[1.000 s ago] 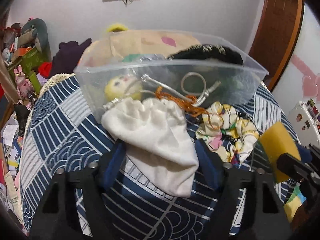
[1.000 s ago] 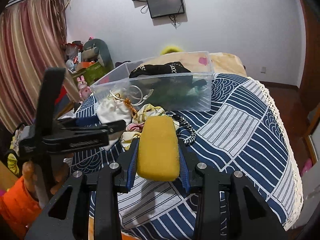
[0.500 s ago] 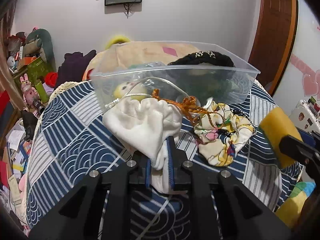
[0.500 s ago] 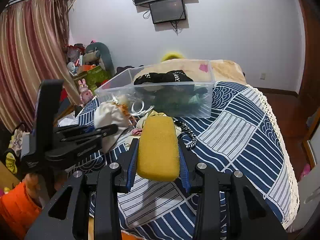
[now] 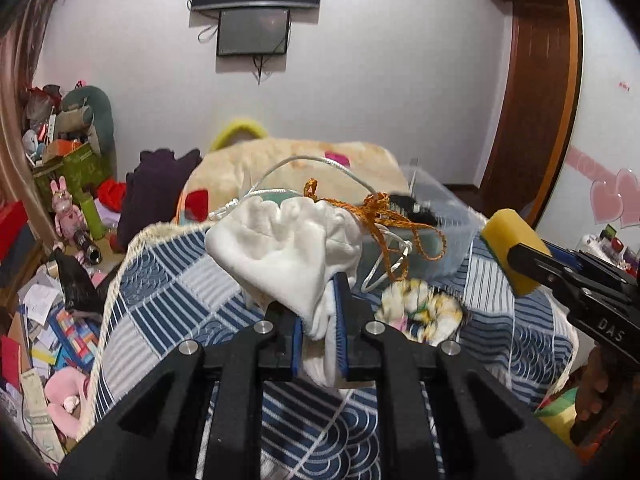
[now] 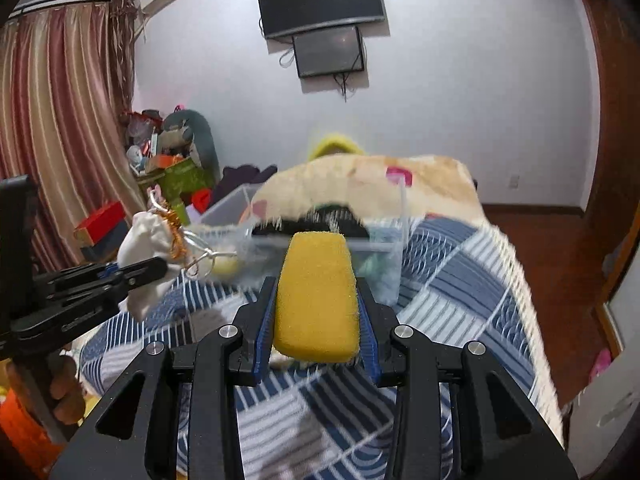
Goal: Organize soft objects
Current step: 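Place the white pouch into the box with the left tool while the right tool drops the sponge in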
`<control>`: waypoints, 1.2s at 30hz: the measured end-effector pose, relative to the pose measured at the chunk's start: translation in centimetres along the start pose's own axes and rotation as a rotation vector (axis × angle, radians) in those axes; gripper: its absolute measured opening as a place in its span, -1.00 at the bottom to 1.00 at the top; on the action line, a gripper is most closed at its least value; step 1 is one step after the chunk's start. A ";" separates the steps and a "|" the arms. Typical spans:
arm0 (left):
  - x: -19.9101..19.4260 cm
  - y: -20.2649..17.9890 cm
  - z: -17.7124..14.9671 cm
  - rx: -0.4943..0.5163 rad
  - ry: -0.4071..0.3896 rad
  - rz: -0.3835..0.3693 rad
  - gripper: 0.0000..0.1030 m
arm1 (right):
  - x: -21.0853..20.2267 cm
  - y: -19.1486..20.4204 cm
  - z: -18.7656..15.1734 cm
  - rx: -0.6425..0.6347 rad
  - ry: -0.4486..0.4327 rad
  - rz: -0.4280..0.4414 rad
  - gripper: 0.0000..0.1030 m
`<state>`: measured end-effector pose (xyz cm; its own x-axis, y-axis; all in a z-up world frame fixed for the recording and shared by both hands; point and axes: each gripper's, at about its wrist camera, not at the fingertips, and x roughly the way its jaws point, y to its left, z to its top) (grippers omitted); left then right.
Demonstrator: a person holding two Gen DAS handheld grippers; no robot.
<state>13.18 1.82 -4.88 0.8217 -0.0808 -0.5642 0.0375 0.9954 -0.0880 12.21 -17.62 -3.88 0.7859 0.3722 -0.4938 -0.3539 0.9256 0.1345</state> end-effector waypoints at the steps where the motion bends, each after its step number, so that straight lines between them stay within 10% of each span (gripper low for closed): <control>1: -0.1 -0.1 0.5 0.001 -0.010 0.000 -0.75 | 0.0 0.0 0.6 -0.005 -0.015 -0.005 -0.35; 15: 2.3 0.7 6.3 -0.023 -0.039 -0.019 -0.75 | 2.9 -0.6 5.3 -0.019 -0.080 -0.058 -0.35; 36: 11.3 -0.5 6.0 0.066 0.109 0.010 -0.74 | 9.7 -1.7 4.7 -0.068 0.091 -0.066 -0.33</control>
<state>25.92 0.76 -6.27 0.7557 -0.0722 -0.6509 0.0697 0.9971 -0.0296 22.76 -15.23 -4.86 0.7602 0.3002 -0.5762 -0.3389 0.9399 0.0425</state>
